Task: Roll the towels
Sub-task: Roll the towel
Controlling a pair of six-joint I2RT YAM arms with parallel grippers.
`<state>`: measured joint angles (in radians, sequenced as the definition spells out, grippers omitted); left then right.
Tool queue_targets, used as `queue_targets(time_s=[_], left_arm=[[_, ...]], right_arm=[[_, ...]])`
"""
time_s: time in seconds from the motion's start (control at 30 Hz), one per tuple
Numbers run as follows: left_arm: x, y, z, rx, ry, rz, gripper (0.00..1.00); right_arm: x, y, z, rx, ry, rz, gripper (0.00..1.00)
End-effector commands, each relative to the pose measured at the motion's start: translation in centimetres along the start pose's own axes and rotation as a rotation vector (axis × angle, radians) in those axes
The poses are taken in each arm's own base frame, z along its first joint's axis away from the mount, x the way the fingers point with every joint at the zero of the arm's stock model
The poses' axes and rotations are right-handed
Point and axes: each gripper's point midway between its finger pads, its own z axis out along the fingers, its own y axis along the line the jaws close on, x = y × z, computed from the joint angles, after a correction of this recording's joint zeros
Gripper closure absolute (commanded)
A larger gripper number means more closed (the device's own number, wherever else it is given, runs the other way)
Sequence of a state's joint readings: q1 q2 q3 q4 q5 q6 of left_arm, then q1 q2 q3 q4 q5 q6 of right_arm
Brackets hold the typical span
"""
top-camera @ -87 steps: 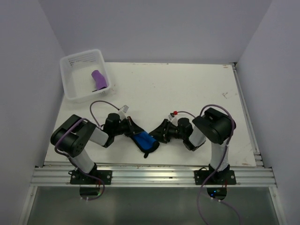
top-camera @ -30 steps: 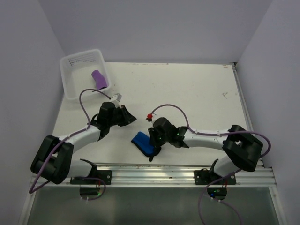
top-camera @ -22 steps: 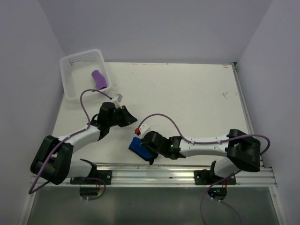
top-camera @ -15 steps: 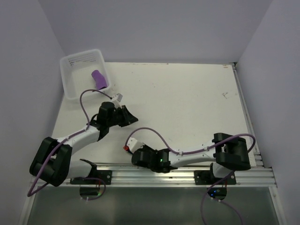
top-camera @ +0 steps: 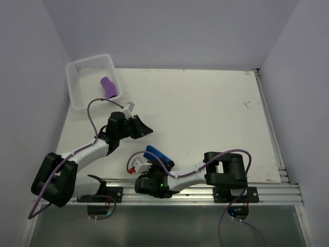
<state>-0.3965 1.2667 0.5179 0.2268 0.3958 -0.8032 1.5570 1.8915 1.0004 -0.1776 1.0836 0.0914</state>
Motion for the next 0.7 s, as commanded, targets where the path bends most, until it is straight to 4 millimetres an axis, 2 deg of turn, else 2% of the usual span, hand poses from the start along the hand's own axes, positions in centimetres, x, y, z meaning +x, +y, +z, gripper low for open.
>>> queue_targets(time_s=[0.0, 0.13, 0.33, 0.63, 0.67], left_arm=[[-0.1, -2.4, -0.2, 0.091, -0.017, 0.003, 0.79], [2.0, -3.2, 0.4, 0.112, 0.023, -0.004, 0.79], [4.7, -3.2, 1.0, 0.121, 0.077, -0.021, 0.79], [8.9, 0.2, 0.9, 0.07, 0.156, -0.086, 0.8], [9.5, 0.9, 0.9, 0.052, 0.171, -0.091, 0.8]], right_arm=[[-1.0, -1.6, 0.1, 0.149, -0.01, -0.071, 1.0], [-0.8, -1.0, 0.2, 0.177, -0.009, -0.125, 1.0], [-0.3, -0.9, 0.4, 0.214, 0.004, -0.171, 1.0], [0.4, -0.8, 0.6, 0.249, 0.027, -0.202, 1.0], [0.4, -0.8, 0.6, 0.253, 0.028, -0.205, 0.98]])
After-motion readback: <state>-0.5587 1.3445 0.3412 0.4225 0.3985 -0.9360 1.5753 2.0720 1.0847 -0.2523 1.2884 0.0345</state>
